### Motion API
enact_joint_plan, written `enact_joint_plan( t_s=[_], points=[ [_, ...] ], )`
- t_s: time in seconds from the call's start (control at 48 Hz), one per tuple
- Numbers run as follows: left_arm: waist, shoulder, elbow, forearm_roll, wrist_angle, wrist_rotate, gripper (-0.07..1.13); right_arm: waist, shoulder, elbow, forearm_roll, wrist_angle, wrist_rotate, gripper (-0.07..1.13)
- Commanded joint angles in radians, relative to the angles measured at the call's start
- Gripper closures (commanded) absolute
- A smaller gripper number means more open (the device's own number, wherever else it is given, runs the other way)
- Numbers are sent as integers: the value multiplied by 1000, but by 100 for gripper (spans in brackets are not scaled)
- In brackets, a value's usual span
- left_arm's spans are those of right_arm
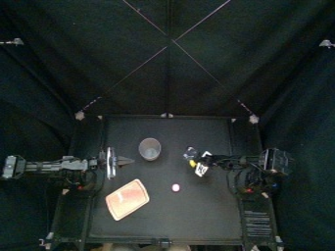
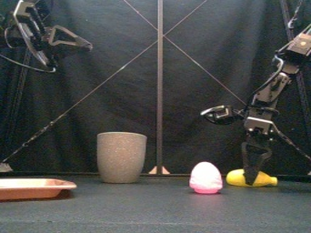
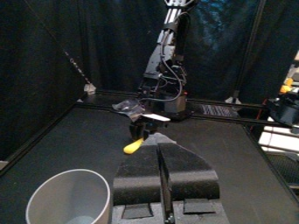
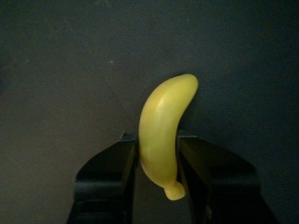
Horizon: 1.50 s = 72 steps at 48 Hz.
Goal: Pick the banana then place it on the pink plate
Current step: Place banana on the pink plate
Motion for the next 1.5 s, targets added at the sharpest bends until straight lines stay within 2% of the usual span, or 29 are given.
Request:
enact_joint_plan(
  t_s=[0.021,0.083,0.229,0.479,0.792,1.042,1.25,1.5],
  points=[
    [2,2,-14,3,-9,0,96,2,-23,-21,-2,0,-3,58],
    [2,2,-15,2,-9,0,96,6,-34,-34,0,0,-3,63],
    [2,2,-17,2,-9,0,96,46,-72,-100,5,-12,-3,63],
    [3,2,-14,3,-31,0,96,209,-83,-262,5,-130,-3,63],
    [14,0,-15,3,-40,2,96,388,130,-451,37,-334,-3,62],
    [54,0,-11,2,-43,2,96,454,370,-707,29,-344,-5,62],
    [74,-2,-2,2,-43,2,96,476,522,-914,12,-311,-5,60],
    [72,-6,18,-5,-43,0,96,476,650,-1088,-3,-201,-3,44]
  ],
)
